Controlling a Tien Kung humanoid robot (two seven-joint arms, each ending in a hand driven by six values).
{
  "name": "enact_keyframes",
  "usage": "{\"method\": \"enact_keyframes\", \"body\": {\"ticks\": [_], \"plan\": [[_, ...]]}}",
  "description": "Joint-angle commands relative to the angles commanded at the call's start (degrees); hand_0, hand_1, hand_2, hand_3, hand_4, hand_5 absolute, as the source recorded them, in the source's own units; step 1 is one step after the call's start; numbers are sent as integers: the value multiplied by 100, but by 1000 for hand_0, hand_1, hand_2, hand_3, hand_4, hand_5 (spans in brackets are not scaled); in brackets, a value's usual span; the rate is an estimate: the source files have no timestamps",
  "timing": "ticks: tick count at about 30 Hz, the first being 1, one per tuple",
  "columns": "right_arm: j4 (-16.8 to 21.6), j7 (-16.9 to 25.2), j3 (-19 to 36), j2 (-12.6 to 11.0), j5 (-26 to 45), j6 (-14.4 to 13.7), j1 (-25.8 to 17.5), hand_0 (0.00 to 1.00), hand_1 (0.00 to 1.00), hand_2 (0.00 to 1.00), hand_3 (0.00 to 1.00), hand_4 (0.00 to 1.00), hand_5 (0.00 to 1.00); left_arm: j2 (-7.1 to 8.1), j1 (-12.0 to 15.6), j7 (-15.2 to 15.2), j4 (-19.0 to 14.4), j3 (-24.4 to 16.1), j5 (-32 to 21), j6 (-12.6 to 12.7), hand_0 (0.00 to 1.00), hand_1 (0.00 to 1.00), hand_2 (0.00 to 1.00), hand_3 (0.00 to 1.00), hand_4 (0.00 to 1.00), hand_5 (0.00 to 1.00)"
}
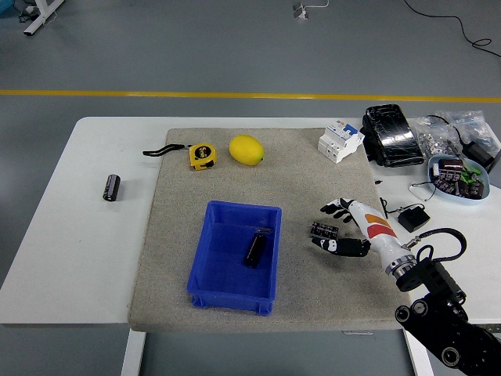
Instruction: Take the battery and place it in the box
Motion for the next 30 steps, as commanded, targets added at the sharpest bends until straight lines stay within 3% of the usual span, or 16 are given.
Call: {"method": "enact_keyframes", "body": {"ticks": [10,17,18,30], "plan": [[-486,97,-198,210,164,-116,102,415,493,512,512,877,191,-6,-20,14,-12,2,58,-14,737,675,704,629,675,635],[-551,132,-248,240,226,-161,133,379,462,492,501,856,172,-1,-25,21,-17,3,78,-21,737,675,704,630,676,636],[-560,133,-252,243,235,-161,131,332,428,467,477,833,151,-1,-25,21,-17,5,77,-20,737,675,704,630,676,635],[-586,142,-270,229,310,-120,117,296,393,437,445,789,128,-3,-29,28,-19,4,93,-24,737,674,704,629,676,636]]}}
